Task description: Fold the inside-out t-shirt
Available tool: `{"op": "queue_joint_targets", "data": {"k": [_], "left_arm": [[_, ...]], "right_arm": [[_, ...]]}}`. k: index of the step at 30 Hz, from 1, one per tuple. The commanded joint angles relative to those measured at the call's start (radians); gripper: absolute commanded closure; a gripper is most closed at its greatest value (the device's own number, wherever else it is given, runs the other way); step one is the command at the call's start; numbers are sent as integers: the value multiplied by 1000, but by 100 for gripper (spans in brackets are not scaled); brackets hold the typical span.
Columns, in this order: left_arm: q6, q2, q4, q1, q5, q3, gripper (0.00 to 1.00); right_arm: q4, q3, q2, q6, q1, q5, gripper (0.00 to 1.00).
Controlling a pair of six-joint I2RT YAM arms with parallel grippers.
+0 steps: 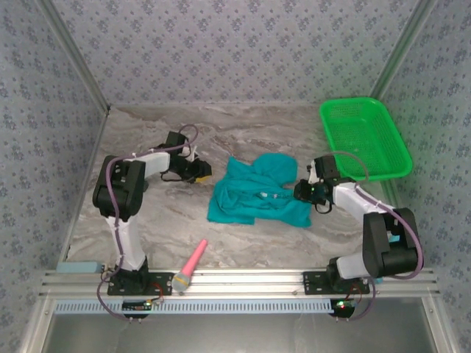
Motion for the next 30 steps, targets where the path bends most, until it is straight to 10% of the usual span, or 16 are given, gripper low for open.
{"op": "queue_joint_targets", "data": {"k": [1,5,11,21,27,30], "left_arm": [[83,-90,-30,-26,-92,27,60],[196,-194,-141,-66,-106,45,59],[299,-281,-154,-248,-118,7,58],[279,-94,-62,-362,-174,53,58],[243,15,-46,-360,-232,147,61],[224,-13,-64,-331,-274,165,94]], "right_arm": [[-87,91,-83,-95,76,127,59],[-122,148,-190,-184,182,213,54],[-198,189,-142,-490,285,-24,53],[-74,182,86,-599,332,48,55],[38,176,75,-573,326,67,99],[48,177,-7,-569,286,-99,100]]}}
